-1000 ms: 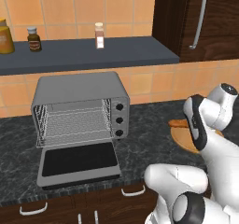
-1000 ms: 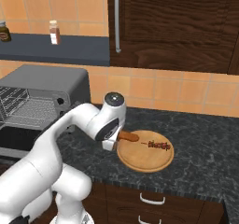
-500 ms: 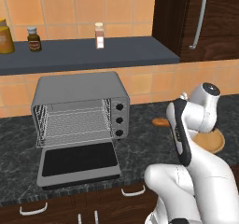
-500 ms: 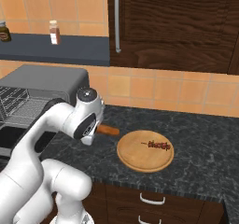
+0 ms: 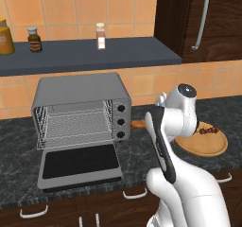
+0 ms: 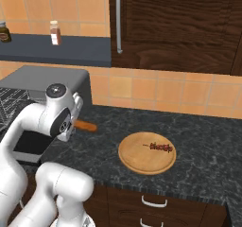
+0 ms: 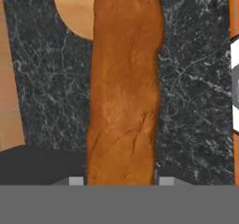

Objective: Pick up the kebab skewer and baguette bread, and place them inside the toaster oven. Close the toaster oven door and start by setting the timer.

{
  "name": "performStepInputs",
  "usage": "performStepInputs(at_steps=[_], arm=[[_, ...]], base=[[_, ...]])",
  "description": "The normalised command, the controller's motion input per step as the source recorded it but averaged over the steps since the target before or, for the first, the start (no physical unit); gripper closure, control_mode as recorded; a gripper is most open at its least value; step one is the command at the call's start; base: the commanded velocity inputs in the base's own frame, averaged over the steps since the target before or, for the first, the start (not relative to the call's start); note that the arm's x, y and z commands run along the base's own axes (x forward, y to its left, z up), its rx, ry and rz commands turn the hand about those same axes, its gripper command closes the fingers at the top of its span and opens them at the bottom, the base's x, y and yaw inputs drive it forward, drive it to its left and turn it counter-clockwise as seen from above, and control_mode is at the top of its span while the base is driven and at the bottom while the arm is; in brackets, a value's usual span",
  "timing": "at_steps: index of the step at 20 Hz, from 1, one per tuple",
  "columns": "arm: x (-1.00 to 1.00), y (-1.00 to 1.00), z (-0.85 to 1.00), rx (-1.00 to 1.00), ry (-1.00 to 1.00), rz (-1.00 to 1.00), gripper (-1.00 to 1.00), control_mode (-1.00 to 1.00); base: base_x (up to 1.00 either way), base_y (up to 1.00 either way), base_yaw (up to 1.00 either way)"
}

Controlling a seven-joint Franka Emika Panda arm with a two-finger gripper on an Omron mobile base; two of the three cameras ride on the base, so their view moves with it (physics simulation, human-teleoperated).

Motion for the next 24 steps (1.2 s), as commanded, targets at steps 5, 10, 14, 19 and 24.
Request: performStepInputs(at_steps=[5,10,14,19,24], arm=[[0.01,0.99,0.04,-0.07,0.00,0.00,1.00,-1.00],[0.21,0.89,0.03,-0.05,-0.04,0.00,1.00,-1.00],[0.44,0.75,0.01,-0.01,0.00,0.00,1.00,-1.00],[0.27,0.68,0.02,0.00,0.00,0.00,1.00,-1.00],[0.15,0.56,0.00,0.00,0.01,0.00,1.00,-1.00]], base=[[0.00,0.00,0.00],[0.00,0.00,0.00],[0.00,0.00,0.00],[0.00,0.00,0.00],[0.00,0.00,0.00]])
